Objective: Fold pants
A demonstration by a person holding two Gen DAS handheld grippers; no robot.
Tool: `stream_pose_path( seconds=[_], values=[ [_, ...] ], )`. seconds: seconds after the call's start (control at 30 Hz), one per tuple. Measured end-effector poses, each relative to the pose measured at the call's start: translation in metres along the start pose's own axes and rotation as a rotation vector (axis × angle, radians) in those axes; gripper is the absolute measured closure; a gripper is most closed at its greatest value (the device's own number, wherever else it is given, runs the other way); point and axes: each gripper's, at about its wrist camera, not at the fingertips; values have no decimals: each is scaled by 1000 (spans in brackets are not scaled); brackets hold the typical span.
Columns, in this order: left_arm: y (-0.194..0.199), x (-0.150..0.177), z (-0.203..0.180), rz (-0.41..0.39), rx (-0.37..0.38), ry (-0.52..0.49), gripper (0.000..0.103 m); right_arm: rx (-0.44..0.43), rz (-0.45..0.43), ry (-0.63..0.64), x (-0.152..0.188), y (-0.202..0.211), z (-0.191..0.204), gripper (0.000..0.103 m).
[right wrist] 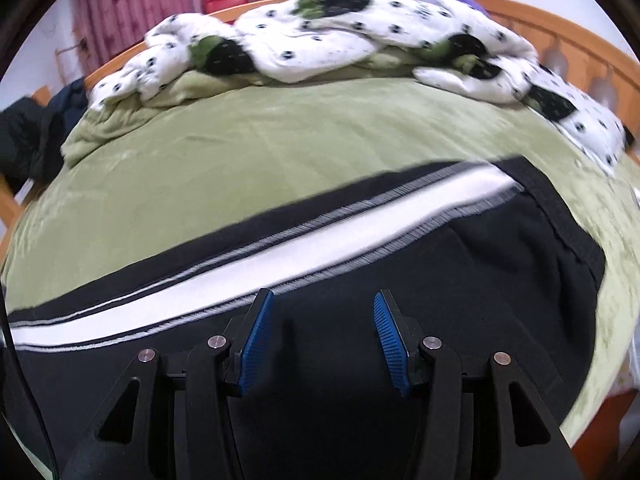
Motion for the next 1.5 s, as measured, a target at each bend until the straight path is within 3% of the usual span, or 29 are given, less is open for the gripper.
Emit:
stream_pose_path(
  seconds=[0.03, 0.2, 0.3, 0.4, 0.53, 0.6, 0.63, 0.7, 0.73, 0.77, 0.93, 1.07, 1.17, 1.2, 1.27, 1.33, 1.4, 1.5],
  values=[
    [9, -2, 1, -50, -15, -15, 88, -15, -4, 28, -2, 0, 6, 52],
    [-21, 8, 11, 56, -63, 32, 88, -132, -19, 212, -13, -10, 44, 43],
    [-21, 14, 6, 33, -89, 9, 88, -220, -25, 335, -18, -22, 67, 43],
    [-20, 13, 2, 40, -100, -7, 87, -219, 12, 454, -22, -37, 89, 43],
    [-18, 14, 6, 44, -88, -6, 87, -246, 153, 595, -14, -69, 117, 43],
    [-17, 16, 8, 45, -85, -6, 87, -220, 159, 661, -6, -79, 122, 43],
    [-19, 15, 7, 45, -87, -8, 87, -226, 149, 675, -2, -80, 123, 47],
    [-19, 16, 6, 44, -92, -18, 87, -250, 149, 705, 1, -77, 125, 87],
    [-18, 17, 6, 43, -95, -22, 87, -235, 141, 727, 3, -75, 127, 98],
    [-16, 17, 6, 42, -95, -23, 87, -228, 112, 744, 4, -70, 128, 99],
    [-7, 18, 10, -1, -76, 10, 87, -292, 24, 625, -14, -52, 118, 100],
    [-24, 20, 2, 33, -138, -25, 86, -199, 38, 644, 4, -86, 130, 97],
    [-13, 21, -3, 18, -170, -49, 71, -171, -13, 609, 5, -81, 132, 93],
    [-9, 21, -2, 29, -185, -48, 59, -176, -17, 575, 2, -76, 127, 90],
    [6, 25, 0, 34, -194, -40, 53, -182, -47, 480, -14, -60, 107, 73],
    [24, 32, -1, 12, -174, -46, 48, -154, -104, 366, -28, -43, 74, 62],
    [37, 38, -12, -4, -128, -70, 44, -135, -103, 294, -39, -40, 45, 60],
    [37, 39, -47, 2, -63, -149, 43, -2, -27, 282, -48, -71, 17, 60]
  ],
)
Point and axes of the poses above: each gripper's, at about its wrist camera, not at the fingertips, and y roughly against the way its jaws point, z to its left, x to its underside, and after that the axes turned 11 degrees about -y, right-handed
